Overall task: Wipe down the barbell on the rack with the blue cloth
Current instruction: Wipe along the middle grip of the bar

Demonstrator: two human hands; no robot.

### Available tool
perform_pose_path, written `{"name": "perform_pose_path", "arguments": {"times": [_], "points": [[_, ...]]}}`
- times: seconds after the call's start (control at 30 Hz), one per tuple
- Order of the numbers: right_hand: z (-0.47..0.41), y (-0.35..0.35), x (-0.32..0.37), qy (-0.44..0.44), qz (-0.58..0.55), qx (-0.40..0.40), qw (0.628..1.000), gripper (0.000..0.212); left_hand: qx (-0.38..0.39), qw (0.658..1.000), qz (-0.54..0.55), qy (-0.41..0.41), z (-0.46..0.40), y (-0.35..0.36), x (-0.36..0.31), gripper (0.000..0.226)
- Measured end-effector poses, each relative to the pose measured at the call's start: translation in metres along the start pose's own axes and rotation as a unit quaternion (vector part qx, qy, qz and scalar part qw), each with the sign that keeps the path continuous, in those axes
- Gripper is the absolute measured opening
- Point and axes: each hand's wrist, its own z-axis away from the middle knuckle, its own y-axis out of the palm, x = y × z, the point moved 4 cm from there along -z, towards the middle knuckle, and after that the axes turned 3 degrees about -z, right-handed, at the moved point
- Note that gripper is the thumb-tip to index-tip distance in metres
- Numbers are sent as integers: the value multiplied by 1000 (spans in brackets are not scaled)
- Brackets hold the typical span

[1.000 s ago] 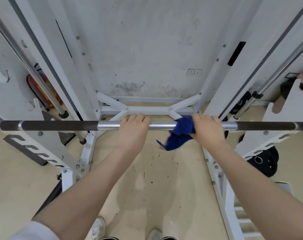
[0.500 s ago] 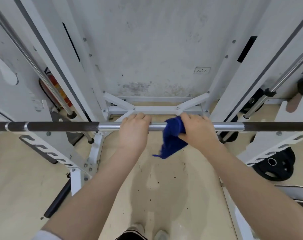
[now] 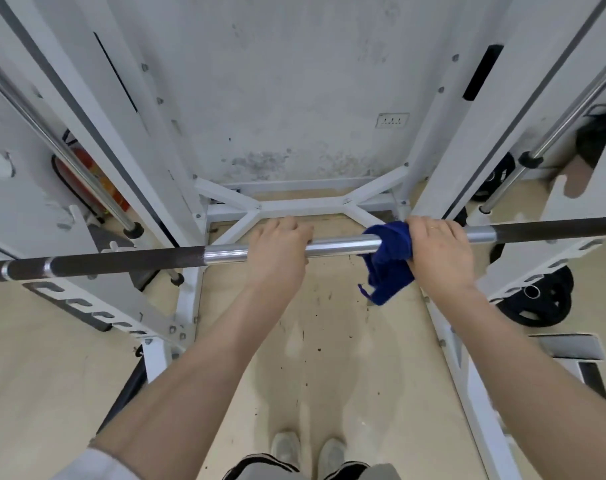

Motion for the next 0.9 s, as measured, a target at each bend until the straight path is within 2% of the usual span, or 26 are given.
{"name": "perform_pose_path", "arguments": {"times": [0.1,0.23,0.3,0.33,0.4,0.5,0.57,0.63,0.7,0.77,0.83,0.9], "points": [[4,1,8,67,16,3,998,36,1,1000,4,-5,1,3,0,21],[14,6,81,-24,-60,-63,996,58,0,1000,-16,11,3,3,-1,26],[13,6,91,-67,-69,-79,992,54,-4,1000,-23,21,3,5,0,27],[10,4,80,-68,-62,-89,992,47,-7,999,-27,30,4,5,0,27],[7,5,38,-12,-54,-71,996,34,-14,998,-39,42,2,6,1,27],[9,11,-25,107,-29,-35,993,37,-9,997,-74,34,2,8,-4,32],[9,13,-20,159,-38,-29,986,44,5,995,-96,17,1,12,-17,34],[9,16,7,121,-66,-56,989,48,-8,991,-133,19,0,17,-36,38],[11,13,19,15,-67,-93,993,47,-30,989,-144,30,-4,21,-58,51],[10,9,-4,-46,-40,-67,996,44,-13,992,-116,47,-5,27,-78,53],[8,9,-46,-25,-12,-21,999,44,5,995,-79,60,-8,28,-96,51],[9,9,-85,15,-2,-10,1000,46,15,996,-82,39,-10,30,-103,54]]}}
